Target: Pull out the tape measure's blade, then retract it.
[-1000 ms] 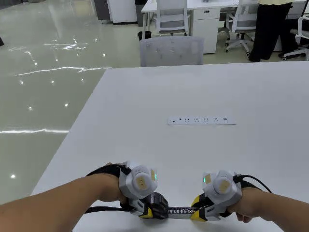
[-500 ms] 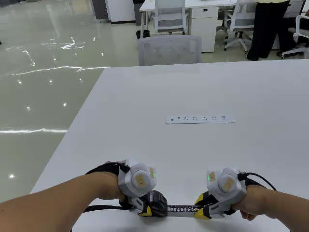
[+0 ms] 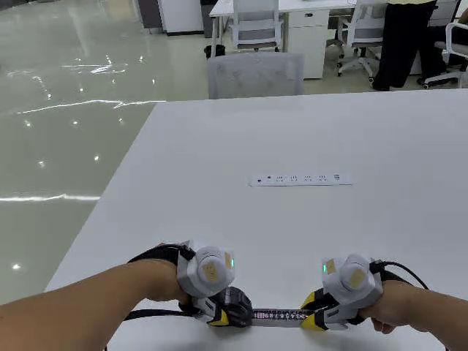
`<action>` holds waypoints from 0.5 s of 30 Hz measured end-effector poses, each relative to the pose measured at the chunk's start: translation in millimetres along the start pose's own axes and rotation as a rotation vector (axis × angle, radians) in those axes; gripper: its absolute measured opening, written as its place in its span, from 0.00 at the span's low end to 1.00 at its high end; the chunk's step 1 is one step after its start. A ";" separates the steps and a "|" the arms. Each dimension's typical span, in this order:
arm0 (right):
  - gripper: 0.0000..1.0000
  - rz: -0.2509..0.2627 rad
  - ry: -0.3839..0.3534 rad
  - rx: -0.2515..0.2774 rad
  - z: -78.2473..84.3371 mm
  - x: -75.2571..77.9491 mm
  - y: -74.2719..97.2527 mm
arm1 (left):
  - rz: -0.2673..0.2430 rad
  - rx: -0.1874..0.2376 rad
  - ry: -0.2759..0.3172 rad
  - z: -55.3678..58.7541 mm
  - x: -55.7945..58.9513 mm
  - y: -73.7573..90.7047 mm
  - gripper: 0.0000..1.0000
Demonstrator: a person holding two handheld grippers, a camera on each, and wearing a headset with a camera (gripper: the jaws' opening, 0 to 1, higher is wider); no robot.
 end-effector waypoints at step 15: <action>0.13 0.009 0.006 -0.007 8.4 1.6 7.7 | -0.002 0.000 0.003 0.2 -0.3 -0.4 0.32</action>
Point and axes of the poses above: the centre of the closed fingertips' face, and the gripper's own axes: y roughly backward along the fingers, x roughly to its right, z roughly out of its underside, the point moved 10 cm from there along y, roughly backward along the fingers, and after that the axes turned 6 degrees about z, right-handed, at the moved point
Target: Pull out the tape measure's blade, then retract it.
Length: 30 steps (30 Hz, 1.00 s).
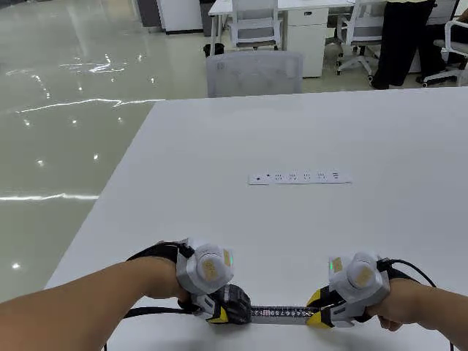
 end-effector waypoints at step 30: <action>0.13 0.012 -0.011 -0.015 19.9 5.0 19.8 | -0.006 -0.003 0.005 -0.6 0.3 0.2 0.32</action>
Point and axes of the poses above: the centre of the closed fingertips' face, and the gripper's own axes: y roughly backward along the fingers, x roughly to its right, z roughly out of its underside, the point moved 10 cm from there along y, roughly backward along the fingers, and after that the axes turned 6 degrees about z, right-handed, at the moved point
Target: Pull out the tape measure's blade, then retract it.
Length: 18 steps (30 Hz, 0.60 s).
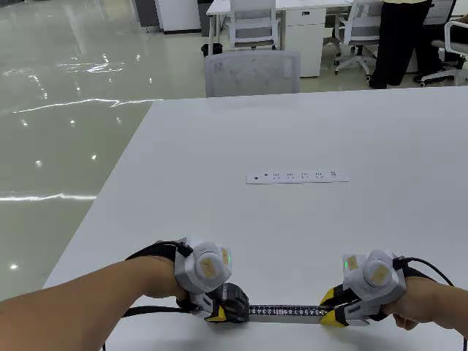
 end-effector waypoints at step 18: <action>0.13 0.010 -0.027 -0.008 19.3 2.0 13.4 | -0.004 0.000 0.010 0.0 -0.2 -0.7 0.32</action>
Point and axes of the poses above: the centre of the closed fingertips' face, and the gripper's own axes: y roughly backward along the fingers, x roughly to its right, z roughly out of its underside, the point moved 10 cm from there along y, roughly backward along the fingers, and after that the axes turned 6 degrees about z, right-handed, at the moved point
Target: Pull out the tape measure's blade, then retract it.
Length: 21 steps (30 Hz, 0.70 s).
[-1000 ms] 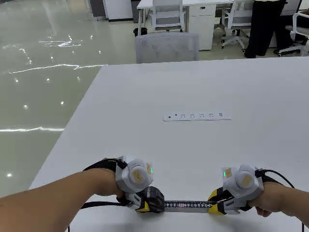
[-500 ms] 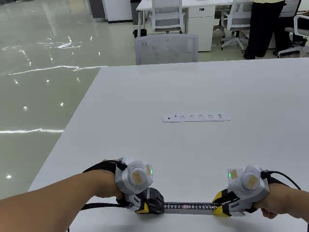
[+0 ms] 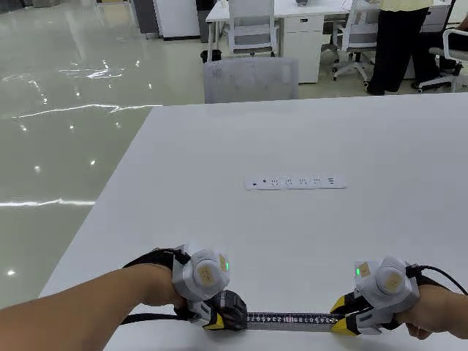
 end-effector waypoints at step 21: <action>0.13 0.004 0.003 -0.020 15.5 4.5 16.6 | 0.001 -0.003 0.001 -0.4 0.5 0.3 0.32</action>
Point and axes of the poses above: the centre of the closed fingertips' face, and the gripper's own axes: y roughly backward along the fingers, x roughly to its right, z roughly out of its underside, the point moved 10 cm from there along y, roughly backward along the fingers, and after that the axes turned 6 degrees about z, right-handed, at the moved point
